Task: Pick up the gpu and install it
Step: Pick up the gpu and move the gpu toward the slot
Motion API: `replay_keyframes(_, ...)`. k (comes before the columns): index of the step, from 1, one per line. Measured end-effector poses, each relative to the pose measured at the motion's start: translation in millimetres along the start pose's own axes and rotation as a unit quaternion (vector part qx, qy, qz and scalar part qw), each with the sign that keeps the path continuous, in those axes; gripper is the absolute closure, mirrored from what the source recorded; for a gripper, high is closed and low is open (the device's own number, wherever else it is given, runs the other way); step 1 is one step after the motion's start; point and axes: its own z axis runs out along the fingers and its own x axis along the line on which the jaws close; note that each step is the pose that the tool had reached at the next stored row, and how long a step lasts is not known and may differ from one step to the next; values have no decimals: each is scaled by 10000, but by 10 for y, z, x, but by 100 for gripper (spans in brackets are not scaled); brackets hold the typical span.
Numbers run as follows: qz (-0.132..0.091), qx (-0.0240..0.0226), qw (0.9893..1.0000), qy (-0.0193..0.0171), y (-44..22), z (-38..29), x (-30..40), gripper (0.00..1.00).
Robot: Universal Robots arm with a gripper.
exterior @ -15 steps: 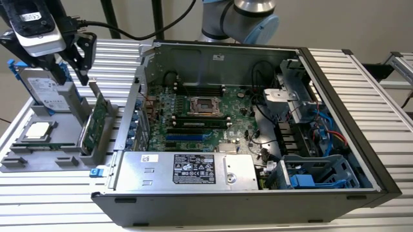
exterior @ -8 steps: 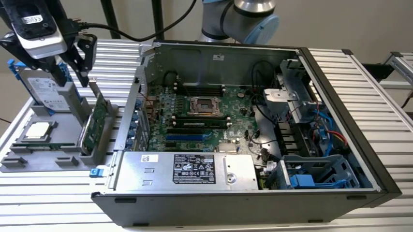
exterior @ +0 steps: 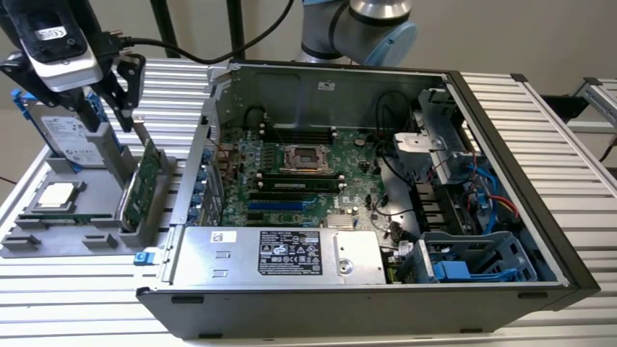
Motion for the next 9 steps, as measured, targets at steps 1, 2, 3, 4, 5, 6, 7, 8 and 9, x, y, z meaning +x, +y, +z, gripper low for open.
replay_keyframes(1,-7,0,10000,0,-1,4,0,0)
replay_keyframes(2,-14,0,10000,1,-3,8,0,0)
replay_keyframes(3,-21,-1,10000,1,-4,11,0,0)
replay_keyframes(4,-28,-1,10000,1,-6,15,0,0)
replay_keyframes(5,-36,-1,10000,2,-7,18,0,0)
replay_keyframes(6,-43,-1,10000,2,-9,22,0,0)
replay_keyframes(7,-50,-1,10000,2,-10,25,0,0)
replay_keyframes(8,-57,-1,10000,3,-12,29,1,0)
replay_keyframes(9,-64,-1,10000,3,-13,32,1,0)
